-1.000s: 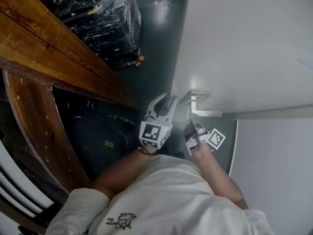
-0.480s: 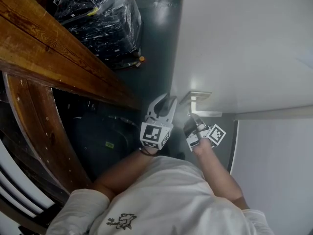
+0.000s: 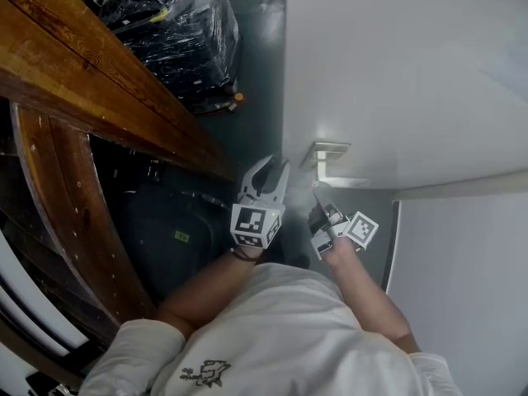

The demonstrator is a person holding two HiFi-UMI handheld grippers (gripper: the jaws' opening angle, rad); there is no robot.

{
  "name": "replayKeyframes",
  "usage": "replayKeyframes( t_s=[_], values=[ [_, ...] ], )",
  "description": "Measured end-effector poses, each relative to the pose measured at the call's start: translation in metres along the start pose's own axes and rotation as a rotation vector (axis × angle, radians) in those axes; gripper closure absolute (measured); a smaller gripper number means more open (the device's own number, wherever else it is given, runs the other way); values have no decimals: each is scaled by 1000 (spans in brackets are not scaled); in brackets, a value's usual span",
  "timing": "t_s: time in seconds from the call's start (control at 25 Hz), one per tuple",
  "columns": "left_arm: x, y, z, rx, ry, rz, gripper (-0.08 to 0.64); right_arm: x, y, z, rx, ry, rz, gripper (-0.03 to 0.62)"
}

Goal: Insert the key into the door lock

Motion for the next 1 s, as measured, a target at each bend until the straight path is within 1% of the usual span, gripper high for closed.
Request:
replayKeyframes(
  t_s=[0.12,0.24,0.32,0.44,0.6,0.72,0.76,0.84,0.92,1.0],
  values=[
    [3,18,-10,-32,4,49,465,4,12,17,31,131,59,558],
    [2,38,-27,-38,-3,49,465,6,23,44,77,310,123,563],
    [-3,51,-39,-36,-2,38,466,7,27,68,86,446,162,572],
    [-17,73,-57,-35,-3,7,479,9,31,111,65,646,203,591],
    [-42,101,-83,-43,-18,-39,533,14,37,169,20,906,258,590],
    [-60,120,-100,-51,-33,-60,554,20,40,207,30,1079,275,591],
    [-66,125,-105,-57,-36,-63,554,21,42,218,43,1124,264,591],
    [-76,132,-114,-73,-32,-70,554,21,43,234,69,1182,223,591],
    [-85,138,-121,-86,-33,-87,554,23,43,247,74,1212,194,591],
    [-91,145,-128,-87,-41,-102,554,27,43,258,62,1244,191,591]
  ],
)
Point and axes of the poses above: the fingertips, and each gripper's own axes: y backward along the fingers, z to its left, x out of its underside, the point moved 9 cm from there along y, backward along the fingers, and after that the axes turned 13 degrees about -x, right-handed, at the moved point
